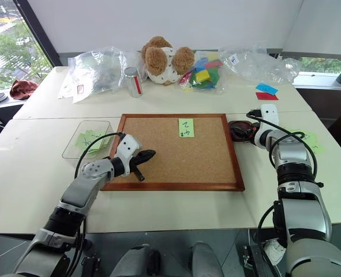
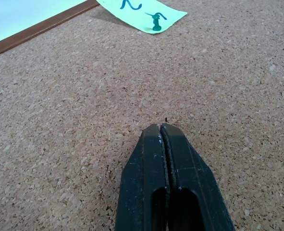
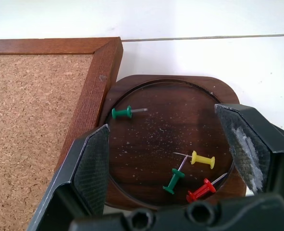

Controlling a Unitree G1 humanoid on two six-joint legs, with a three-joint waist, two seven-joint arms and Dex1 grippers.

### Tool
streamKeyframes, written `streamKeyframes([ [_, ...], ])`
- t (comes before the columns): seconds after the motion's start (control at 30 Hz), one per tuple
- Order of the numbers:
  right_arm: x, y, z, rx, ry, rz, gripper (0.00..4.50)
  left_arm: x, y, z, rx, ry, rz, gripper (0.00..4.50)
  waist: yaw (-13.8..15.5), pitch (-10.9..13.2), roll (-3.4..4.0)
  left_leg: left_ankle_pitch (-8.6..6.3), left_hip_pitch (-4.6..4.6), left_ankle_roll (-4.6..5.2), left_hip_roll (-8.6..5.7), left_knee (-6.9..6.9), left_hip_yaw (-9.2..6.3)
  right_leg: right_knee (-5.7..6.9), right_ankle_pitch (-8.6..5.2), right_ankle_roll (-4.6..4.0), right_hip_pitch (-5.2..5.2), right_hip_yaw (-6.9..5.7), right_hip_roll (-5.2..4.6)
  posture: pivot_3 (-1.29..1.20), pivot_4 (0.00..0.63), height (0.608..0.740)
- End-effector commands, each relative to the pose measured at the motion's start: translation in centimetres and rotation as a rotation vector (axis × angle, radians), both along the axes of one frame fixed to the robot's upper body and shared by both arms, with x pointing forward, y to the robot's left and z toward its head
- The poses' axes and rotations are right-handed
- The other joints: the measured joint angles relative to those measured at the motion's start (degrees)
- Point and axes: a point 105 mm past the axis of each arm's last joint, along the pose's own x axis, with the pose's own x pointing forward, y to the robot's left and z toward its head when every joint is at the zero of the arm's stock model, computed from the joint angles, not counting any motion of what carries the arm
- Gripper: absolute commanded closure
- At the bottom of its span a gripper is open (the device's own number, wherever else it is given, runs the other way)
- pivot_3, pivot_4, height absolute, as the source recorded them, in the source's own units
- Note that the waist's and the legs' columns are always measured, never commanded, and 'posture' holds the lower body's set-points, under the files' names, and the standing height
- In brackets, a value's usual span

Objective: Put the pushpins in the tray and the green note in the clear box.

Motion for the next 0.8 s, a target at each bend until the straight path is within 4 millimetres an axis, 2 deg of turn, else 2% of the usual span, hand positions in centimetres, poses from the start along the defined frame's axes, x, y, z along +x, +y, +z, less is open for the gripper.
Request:
streamKeyframes([
  [0.03,0.6,0.9,4.0,-0.003,-0.112,0.058,0.70,-0.6,0.4,-2.5,0.053,0.087,0.004,4.50,0.0,0.0,0.00,0.00,0.00,0.00,0.00,0.00,0.00,0.00,0.00,0.00,0.00,0.00,0.00,0.00,0.150,0.740],
  [0.23,-0.7,7.5,5.3,0.025,-0.126,0.313,0.70,-0.5,0.4,-2.4,0.052,0.083,0.006,4.50,0.0,0.0,0.01,0.00,0.00,0.00,0.01,0.00,-0.02,0.00,0.00,0.00,0.00,-0.01,0.00,0.00,0.150,0.740],
  [0.33,-1.7,12.3,4.8,0.046,-0.118,0.443,0.70,-0.4,0.4,-2.3,0.050,0.080,0.007,4.50,0.0,0.0,0.00,-0.01,0.00,0.01,0.01,0.00,-0.04,0.00,0.00,0.00,0.02,-0.02,0.00,0.00,0.150,0.740],
  [0.47,-2.3,16.2,3.3,0.052,-0.096,0.522,0.70,-0.3,0.3,-2.3,0.049,0.078,0.005,4.50,0.1,0.0,0.00,-0.01,0.00,0.01,0.01,0.01,-0.04,0.01,0.00,0.00,0.01,-0.02,-0.01,0.00,0.150,0.740],
  [0.6,-1.7,17.8,2.0,0.051,-0.081,0.529,0.70,-0.3,0.3,-2.2,0.048,0.077,0.003,4.50,0.2,0.0,0.00,-0.01,-0.01,0.02,0.00,0.02,-0.04,0.00,0.00,0.00,0.01,-0.05,-0.02,0.00,0.150,0.740],
  [0.7,-1.4,18.2,1.5,0.048,-0.075,0.536,1.53,-0.3,0.3,-2.2,0.048,0.075,0.006,4.50,0.1,0.0,0.00,-0.01,-0.01,0.01,0.00,0.02,-0.04,-0.01,0.00,0.00,0.01,-0.06,-0.02,0.00,0.150,0.740],
  [0.73,-1.3,18.4,1.3,0.046,-0.071,0.539,1.93,-0.3,0.4,-2.2,0.048,0.074,0.008,4.50,0.0,0.0,0.00,-0.01,-0.01,0.01,0.00,0.02,-0.04,-0.01,0.00,0.00,0.01,-0.06,-0.02,0.00,0.150,0.740],
  [0.8,-1.2,18.7,1.1,0.039,-0.068,0.546,1.93,-0.4,0.4,-2.2,0.048,0.073,0.010,4.50,0.0,0.0,0.01,-0.01,-0.01,0.01,0.00,0.02,-0.04,0.00,0.00,0.00,0.00,-0.06,-0.02,0.00,0.150,0.740],
])
